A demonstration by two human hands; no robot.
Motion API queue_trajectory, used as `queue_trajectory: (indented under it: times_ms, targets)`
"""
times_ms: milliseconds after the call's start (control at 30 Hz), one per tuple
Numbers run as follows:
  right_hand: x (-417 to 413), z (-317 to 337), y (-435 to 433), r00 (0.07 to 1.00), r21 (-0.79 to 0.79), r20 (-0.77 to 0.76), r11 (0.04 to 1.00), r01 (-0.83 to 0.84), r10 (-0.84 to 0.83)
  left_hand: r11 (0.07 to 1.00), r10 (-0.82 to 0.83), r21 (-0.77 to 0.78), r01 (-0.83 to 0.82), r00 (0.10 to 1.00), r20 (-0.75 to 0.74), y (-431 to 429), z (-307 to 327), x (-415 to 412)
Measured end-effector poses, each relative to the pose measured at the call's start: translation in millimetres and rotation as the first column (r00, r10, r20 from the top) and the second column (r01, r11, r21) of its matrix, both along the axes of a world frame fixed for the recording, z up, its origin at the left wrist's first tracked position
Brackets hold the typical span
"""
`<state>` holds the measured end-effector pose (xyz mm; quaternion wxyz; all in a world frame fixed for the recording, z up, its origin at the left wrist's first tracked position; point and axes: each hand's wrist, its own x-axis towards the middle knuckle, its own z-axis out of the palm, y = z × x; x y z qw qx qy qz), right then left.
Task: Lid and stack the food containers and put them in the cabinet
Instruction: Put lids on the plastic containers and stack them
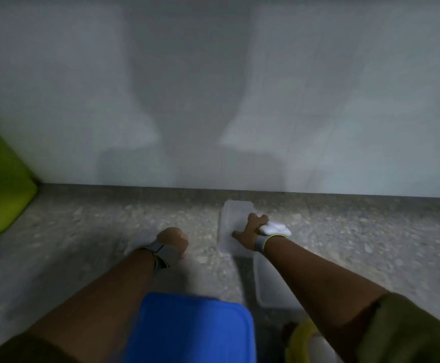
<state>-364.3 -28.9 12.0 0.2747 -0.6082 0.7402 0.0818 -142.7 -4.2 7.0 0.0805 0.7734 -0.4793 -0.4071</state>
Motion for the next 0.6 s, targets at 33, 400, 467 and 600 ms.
queue_trajectory:
  times_ms: [33,400,467,600]
  targets:
    - [18,0,0,1.0,-0.017,-0.007,1.0,0.021,-0.021,1.0,0.013,0.016,-0.012,1.0,-0.017,2,0,20]
    - [102,-8,12,0.996,-0.012,-0.093,1.0,-0.011,0.01,0.998,0.017,-0.059,-0.024,0.994,-0.105,3,-12,94]
    - [107,-12,18,0.999,-0.034,-0.017,0.998,-0.047,0.047,0.996,-0.005,-0.091,-0.002,0.997,-0.081,2,-13,100]
    - [97,20,24,0.854,-0.013,0.492,0.979,0.204,-0.171,0.96,-0.205,-0.205,0.192,0.978,-0.043,-9,-2,104]
